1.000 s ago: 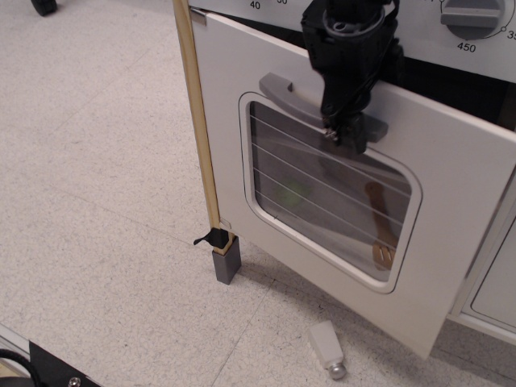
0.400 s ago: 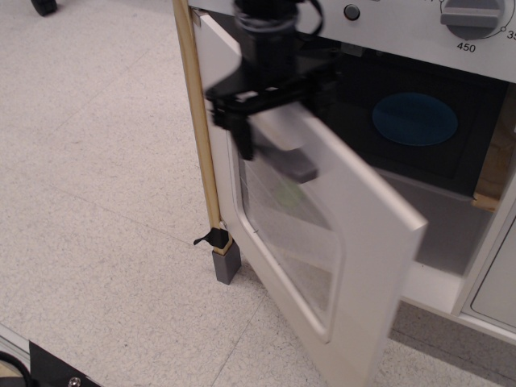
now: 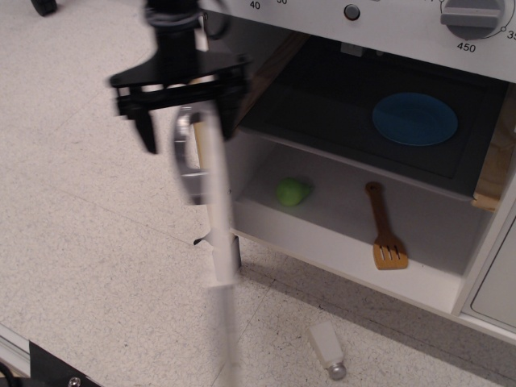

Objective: Open oven

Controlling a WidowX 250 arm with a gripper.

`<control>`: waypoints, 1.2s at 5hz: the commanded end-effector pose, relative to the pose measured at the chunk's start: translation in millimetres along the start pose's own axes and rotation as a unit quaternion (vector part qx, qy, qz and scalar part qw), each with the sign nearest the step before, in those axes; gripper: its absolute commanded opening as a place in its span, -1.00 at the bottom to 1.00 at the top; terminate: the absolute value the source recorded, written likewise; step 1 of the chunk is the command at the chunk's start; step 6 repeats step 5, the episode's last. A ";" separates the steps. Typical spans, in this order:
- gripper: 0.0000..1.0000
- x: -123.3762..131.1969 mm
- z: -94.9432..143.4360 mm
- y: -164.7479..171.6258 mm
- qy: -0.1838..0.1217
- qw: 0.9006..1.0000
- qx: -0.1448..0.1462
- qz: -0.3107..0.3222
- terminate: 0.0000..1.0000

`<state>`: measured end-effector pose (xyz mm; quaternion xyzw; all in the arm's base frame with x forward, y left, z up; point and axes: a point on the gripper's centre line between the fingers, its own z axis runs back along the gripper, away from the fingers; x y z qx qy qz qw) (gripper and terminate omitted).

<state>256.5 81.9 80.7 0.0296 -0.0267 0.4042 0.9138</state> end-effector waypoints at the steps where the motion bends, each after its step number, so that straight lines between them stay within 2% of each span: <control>1: 1.00 41.0 13.0 43.4 -0.044 0.997 0.004 -0.065 -1.00; 2: 1.00 52.1 20.3 57.2 -0.043 0.989 0.009 -0.143 -1.00; 3: 1.00 57.2 26.3 58.6 -0.043 0.986 0.010 -0.161 -1.00; 4: 1.00 50.8 52.6 41.2 -0.043 0.989 -0.012 -0.141 -1.00; 5: 1.00 48.1 70.9 25.2 -0.040 0.991 -0.013 -0.130 1.00; 6: 1.00 48.1 70.9 25.2 -0.040 0.991 -0.013 -0.130 1.00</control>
